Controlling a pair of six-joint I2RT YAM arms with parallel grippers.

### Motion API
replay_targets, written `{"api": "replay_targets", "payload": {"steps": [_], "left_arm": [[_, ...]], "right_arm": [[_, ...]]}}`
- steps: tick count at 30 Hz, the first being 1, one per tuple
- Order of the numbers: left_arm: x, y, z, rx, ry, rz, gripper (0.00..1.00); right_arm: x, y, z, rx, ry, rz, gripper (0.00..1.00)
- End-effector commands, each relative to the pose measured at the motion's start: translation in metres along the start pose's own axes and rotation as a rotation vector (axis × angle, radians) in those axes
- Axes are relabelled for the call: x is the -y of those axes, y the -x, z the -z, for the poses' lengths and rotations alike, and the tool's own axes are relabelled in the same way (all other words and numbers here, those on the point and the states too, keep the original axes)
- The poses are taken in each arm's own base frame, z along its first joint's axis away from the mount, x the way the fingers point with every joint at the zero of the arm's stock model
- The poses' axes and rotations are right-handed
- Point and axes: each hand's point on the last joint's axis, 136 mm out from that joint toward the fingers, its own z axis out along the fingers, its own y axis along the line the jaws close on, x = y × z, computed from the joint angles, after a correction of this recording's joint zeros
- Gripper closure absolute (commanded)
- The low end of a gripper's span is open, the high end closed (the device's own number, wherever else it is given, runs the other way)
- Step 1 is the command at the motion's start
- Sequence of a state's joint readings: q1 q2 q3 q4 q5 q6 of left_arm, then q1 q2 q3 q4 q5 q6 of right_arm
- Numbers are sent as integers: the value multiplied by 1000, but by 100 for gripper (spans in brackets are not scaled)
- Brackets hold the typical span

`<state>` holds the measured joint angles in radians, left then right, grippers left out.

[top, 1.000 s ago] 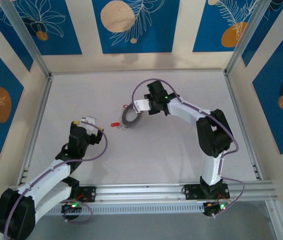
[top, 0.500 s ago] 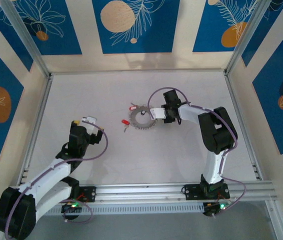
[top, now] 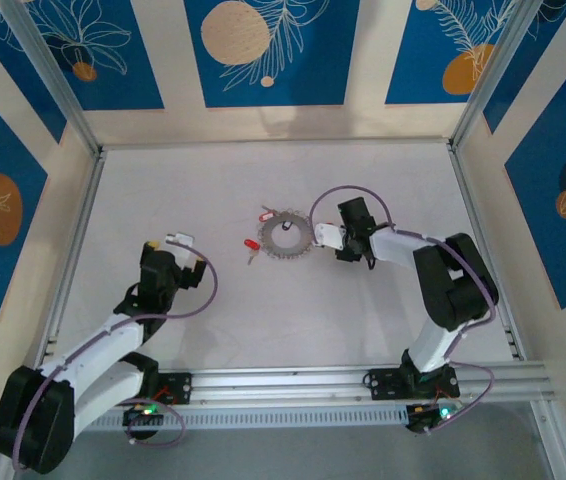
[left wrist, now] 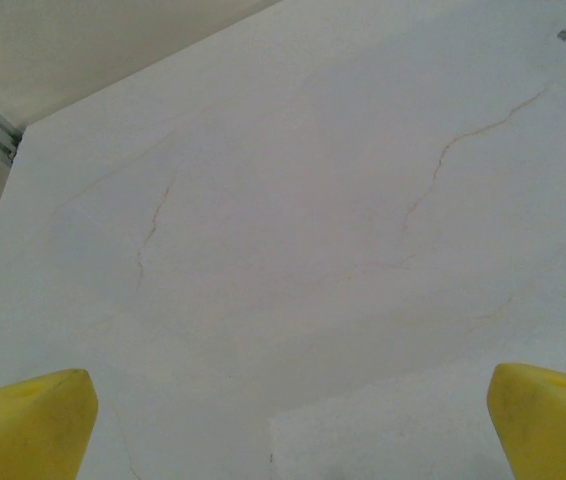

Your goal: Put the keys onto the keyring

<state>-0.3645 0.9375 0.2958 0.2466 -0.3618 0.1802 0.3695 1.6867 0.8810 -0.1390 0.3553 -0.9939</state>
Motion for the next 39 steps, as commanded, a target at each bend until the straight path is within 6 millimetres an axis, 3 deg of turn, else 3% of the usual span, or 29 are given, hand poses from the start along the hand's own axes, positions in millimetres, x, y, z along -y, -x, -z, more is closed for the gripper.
{"api": "replay_targets", "payload": {"steps": [1,4,5,7,9,12,19,23,29,30,35,39], "left_arm": [[-6,24,-1,44,0,-24,0],[-3,32,-1,71,-22,-22,0],[-2,34,-2,82,-26,-24,0],[-3,37,-4,93,-23,-35,0],[-7,35,-10,87,-8,-27,0],[-12,27,-21,69,-36,37,0],[-17,12,-52,50,-89,165,0],[-13,18,-68,61,-122,155,0],[-15,17,-91,51,-145,194,0],[-22,12,-95,43,-111,221,0],[-31,0,-95,70,-71,272,0],[-33,0,-95,74,-58,275,0]], "right_arm": [[14,4,29,55,-59,-167,63],[35,11,58,206,-113,-444,48],[38,13,68,291,-113,-548,26],[45,11,89,494,-147,-737,1],[50,-4,108,691,-206,-915,1],[50,-27,117,799,-281,-1026,1],[49,-37,90,785,-268,-1053,1],[53,-51,67,762,-299,-1110,1],[65,-62,59,684,-334,-1180,1],[67,-65,58,679,-346,-1192,1],[77,-82,50,592,-381,-1296,1],[76,-80,50,601,-375,-1284,1]]}}
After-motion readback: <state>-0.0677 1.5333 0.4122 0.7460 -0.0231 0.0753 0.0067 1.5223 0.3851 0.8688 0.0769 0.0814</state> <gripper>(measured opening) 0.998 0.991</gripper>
